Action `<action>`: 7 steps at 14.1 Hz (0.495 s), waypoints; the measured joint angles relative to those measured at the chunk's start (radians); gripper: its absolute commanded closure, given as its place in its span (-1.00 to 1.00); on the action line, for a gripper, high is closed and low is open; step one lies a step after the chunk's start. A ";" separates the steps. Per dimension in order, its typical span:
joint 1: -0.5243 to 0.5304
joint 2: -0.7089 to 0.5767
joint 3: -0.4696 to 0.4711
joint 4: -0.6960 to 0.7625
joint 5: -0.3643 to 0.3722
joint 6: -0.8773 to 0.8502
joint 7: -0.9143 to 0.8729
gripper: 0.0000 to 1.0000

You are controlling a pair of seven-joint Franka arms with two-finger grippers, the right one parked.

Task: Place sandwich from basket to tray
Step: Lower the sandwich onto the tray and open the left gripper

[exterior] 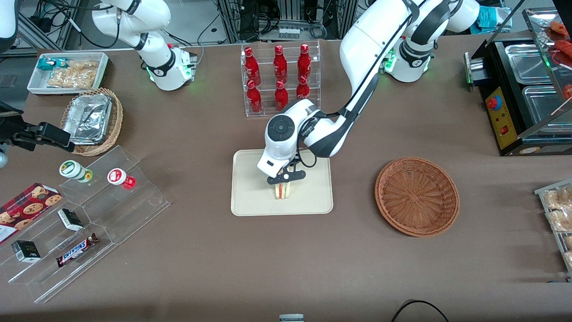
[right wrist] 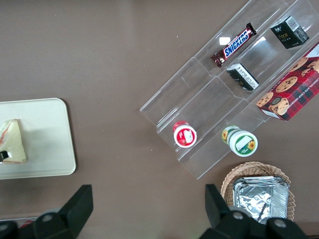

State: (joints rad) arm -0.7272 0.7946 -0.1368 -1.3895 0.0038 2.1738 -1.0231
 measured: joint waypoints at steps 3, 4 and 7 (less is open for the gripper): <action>-0.002 -0.007 0.000 0.020 0.003 -0.002 0.001 -1.00; -0.007 -0.018 0.000 0.025 0.003 -0.011 0.001 -1.00; -0.013 -0.090 0.010 0.036 0.024 -0.126 0.001 -1.00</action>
State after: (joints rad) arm -0.7405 0.7048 -0.1265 -1.3535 0.0282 2.0480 -1.0226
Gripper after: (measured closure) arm 0.013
